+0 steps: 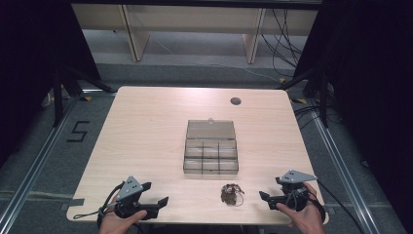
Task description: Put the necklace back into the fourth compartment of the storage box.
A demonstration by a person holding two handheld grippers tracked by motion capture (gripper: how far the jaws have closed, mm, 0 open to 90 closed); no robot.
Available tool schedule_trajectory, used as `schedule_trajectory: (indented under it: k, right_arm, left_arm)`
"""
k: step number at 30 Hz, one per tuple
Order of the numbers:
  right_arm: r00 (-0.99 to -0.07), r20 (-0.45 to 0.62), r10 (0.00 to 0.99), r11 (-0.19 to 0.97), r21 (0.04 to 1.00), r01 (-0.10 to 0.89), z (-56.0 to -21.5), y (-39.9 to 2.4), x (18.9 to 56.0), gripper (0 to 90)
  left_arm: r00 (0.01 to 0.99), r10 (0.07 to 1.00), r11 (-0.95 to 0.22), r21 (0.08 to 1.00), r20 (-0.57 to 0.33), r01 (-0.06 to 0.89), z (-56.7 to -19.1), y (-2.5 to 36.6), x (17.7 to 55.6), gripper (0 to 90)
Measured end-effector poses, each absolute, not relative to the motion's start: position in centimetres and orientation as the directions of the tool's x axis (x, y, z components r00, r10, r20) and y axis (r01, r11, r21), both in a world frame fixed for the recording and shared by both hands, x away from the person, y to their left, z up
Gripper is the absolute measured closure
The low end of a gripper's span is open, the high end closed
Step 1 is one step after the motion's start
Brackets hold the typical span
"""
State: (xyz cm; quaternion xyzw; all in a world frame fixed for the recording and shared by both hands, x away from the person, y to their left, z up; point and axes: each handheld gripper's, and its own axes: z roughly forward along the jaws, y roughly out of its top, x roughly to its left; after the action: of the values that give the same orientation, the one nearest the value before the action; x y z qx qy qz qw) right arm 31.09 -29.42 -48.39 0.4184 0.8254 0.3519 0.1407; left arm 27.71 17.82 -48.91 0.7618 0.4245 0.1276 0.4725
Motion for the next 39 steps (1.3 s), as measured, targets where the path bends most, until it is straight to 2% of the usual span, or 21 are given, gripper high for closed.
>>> schedule_trajectory:
  k: [2,6,14,24,39]
  right_arm:
    - [-0.616,0.081,0.783,0.393,0.703,0.593,-48.4,-29.3,31.0,18.1]
    - [-0.637,0.028,0.770,0.437,0.704,0.560,-47.9,-28.9,30.9,19.3]
    - [-0.649,0.057,0.758,0.457,0.664,0.592,-46.9,-28.1,30.5,20.5]
    - [-0.677,0.028,0.735,0.502,0.649,0.572,-45.7,-27.1,30.4,21.1]
    - [-0.744,0.004,0.668,0.576,0.630,0.521,-44.3,-23.3,30.6,22.1]
  left_arm:
    - [0.603,0.769,-0.184,0.828,-0.214,0.529,-48.9,17.7,27.7,16.7]
    - [0.601,0.770,-0.185,0.827,-0.213,0.530,-48.9,17.7,27.6,16.7]
    - [0.606,0.767,-0.188,0.828,-0.212,0.528,-48.9,17.7,27.7,16.7]
    - [0.598,0.772,-0.183,0.827,-0.214,0.532,-48.9,17.7,27.6,16.7]
    - [0.605,0.767,-0.189,0.828,-0.211,0.528,-48.9,17.7,27.7,16.7]
